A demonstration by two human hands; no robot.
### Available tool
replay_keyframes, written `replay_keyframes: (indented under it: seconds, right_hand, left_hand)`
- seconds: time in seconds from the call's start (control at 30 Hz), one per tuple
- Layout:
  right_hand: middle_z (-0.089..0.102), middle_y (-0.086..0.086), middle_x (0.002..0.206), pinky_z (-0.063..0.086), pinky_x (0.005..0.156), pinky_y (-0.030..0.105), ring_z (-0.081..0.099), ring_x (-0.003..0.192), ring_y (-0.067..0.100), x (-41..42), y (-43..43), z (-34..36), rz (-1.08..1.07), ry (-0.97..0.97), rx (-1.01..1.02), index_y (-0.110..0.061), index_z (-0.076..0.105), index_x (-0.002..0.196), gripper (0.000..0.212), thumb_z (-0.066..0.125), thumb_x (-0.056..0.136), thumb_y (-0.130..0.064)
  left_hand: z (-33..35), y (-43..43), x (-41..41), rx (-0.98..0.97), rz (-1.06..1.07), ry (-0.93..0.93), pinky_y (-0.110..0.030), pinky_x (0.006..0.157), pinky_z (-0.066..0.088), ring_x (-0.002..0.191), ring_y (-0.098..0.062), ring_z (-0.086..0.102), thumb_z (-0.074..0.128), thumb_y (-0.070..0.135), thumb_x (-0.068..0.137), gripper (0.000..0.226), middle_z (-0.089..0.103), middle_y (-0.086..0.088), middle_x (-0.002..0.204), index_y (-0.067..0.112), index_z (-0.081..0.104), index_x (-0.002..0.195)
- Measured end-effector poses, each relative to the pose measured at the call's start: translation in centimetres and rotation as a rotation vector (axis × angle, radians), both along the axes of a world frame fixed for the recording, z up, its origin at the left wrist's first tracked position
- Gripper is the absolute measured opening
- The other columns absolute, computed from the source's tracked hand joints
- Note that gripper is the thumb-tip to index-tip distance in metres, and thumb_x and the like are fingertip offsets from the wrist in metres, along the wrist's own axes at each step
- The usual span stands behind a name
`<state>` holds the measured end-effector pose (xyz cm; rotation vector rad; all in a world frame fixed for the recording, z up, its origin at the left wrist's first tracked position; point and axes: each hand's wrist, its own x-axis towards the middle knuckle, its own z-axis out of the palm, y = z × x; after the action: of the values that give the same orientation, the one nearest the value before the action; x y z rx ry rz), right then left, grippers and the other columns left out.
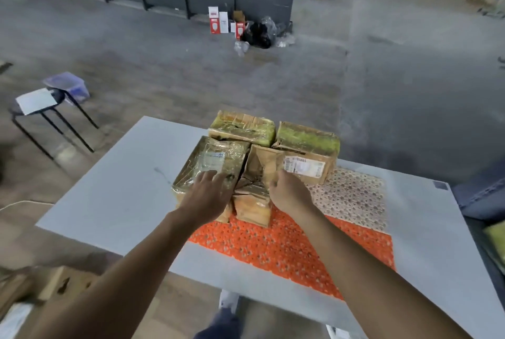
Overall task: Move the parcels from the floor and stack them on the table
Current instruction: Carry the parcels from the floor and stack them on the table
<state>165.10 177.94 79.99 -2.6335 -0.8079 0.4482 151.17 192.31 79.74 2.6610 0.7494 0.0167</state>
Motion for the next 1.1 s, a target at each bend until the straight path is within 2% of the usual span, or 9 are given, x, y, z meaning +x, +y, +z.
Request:
replay_keyframes:
  seconds: [0.07,0.17,0.23,0.3,0.4,0.6,0.9,1.0,1.1]
  right_hand:
    - [0.065,0.006,0.105,0.049,0.065,0.033,0.061,0.085,0.022,-1.4,0.7,0.7,0.02,-0.052,0.082,-0.011,0.056,0.116,0.027,0.041,0.1,-0.028]
    - [0.066,0.0,0.103,0.04,0.053,0.027,0.059,0.07,0.014,-4.3,2.5,2.1,0.078,-0.016,0.197,-0.017,0.056,0.121,0.027,0.042,0.101,-0.026]
    - [0.066,-0.002,0.096,0.049,0.056,0.032,0.059,0.066,0.014,-6.7,4.0,2.7,0.134,0.021,0.234,-0.017,0.056,0.118,0.023,0.043,0.101,-0.027]
    - [0.067,0.003,0.106,0.054,0.071,0.037,0.063,0.082,0.02,-9.2,5.7,3.2,0.213,0.06,0.245,-0.015,0.055,0.123,0.027,0.044,0.1,-0.027]
    - [0.063,0.007,0.125,0.048,0.089,0.036,0.059,0.112,0.028,-13.6,8.8,3.5,0.324,0.13,0.258,-0.016,0.055,0.127,0.032,0.044,0.099,-0.025]
    - [0.064,0.008,0.121,0.042,0.088,0.029,0.058,0.113,0.027,-27.0,14.3,3.4,0.574,0.309,0.284,-0.016,0.054,0.128,0.032,0.045,0.098,-0.024]
    - [0.061,0.002,0.124,0.039,0.081,0.023,0.058,0.111,0.019,-51.6,19.0,0.2,0.79,0.505,0.162,-0.018,0.053,0.132,0.034,0.045,0.1,-0.026]
    - [0.064,0.0,0.118,0.045,0.076,0.027,0.062,0.098,0.019,-59.1,20.3,-1.7,0.824,0.564,0.092,-0.026,0.054,0.124,0.029,0.045,0.097,-0.03]
    - [0.062,-0.002,0.108,0.045,0.077,0.032,0.062,0.101,0.024,-64.8,21.7,-4.3,0.867,0.598,0.025,-0.038,0.053,0.109,0.029,0.044,0.083,-0.046]
  left_hand:
    - [0.1,-0.3,-2.0,0.019,0.017,-0.022,-0.043,0.109,0.034,0.135,-0.029,0.034,0.044,0.04,0.097,0.049,0.043,-0.01,0.143,0.02,0.041,0.142]
    - [0.8,-0.2,-5.2,0.019,0.101,0.011,-0.045,0.108,0.036,0.137,-0.027,0.031,0.047,0.039,0.096,0.05,0.039,-0.007,0.146,0.02,0.04,0.142]
    - [1.4,0.1,-7.8,0.033,0.155,0.005,-0.045,0.108,0.036,0.138,-0.028,0.03,0.047,0.038,0.097,0.05,0.038,-0.008,0.147,0.019,0.04,0.142]
    - [1.7,0.8,-10.8,0.026,0.232,0.0,-0.042,0.107,0.036,0.138,-0.027,0.03,0.046,0.038,0.097,0.05,0.039,-0.007,0.147,0.019,0.039,0.143]
    - [2.1,2.1,-16.1,0.017,0.357,-0.008,-0.041,0.107,0.035,0.138,-0.027,0.03,0.047,0.037,0.097,0.05,0.039,-0.008,0.146,0.019,0.039,0.143]
    - [2.1,4.3,-30.8,0.011,0.63,-0.032,-0.044,0.106,0.036,0.132,-0.031,0.037,0.048,0.036,0.096,0.048,0.044,-0.01,0.141,0.018,0.043,0.14]
    - [0.0,3.6,-56.5,-0.055,0.956,-0.022,-0.042,0.108,0.034,0.134,-0.029,0.034,0.046,0.037,0.097,0.05,0.038,-0.009,0.145,0.017,0.039,0.142]
    - [-0.8,3.1,-64.0,-0.066,1.002,-0.008,-0.039,0.11,0.031,0.136,-0.028,0.034,0.046,0.036,0.098,0.05,0.037,-0.009,0.147,0.018,0.037,0.144]
    - [-2.0,2.6,-70.2,-0.131,1.067,0.008,-0.04,0.11,0.032,0.134,-0.03,0.036,0.046,0.037,0.098,0.05,0.038,-0.011,0.146,0.017,0.038,0.143]
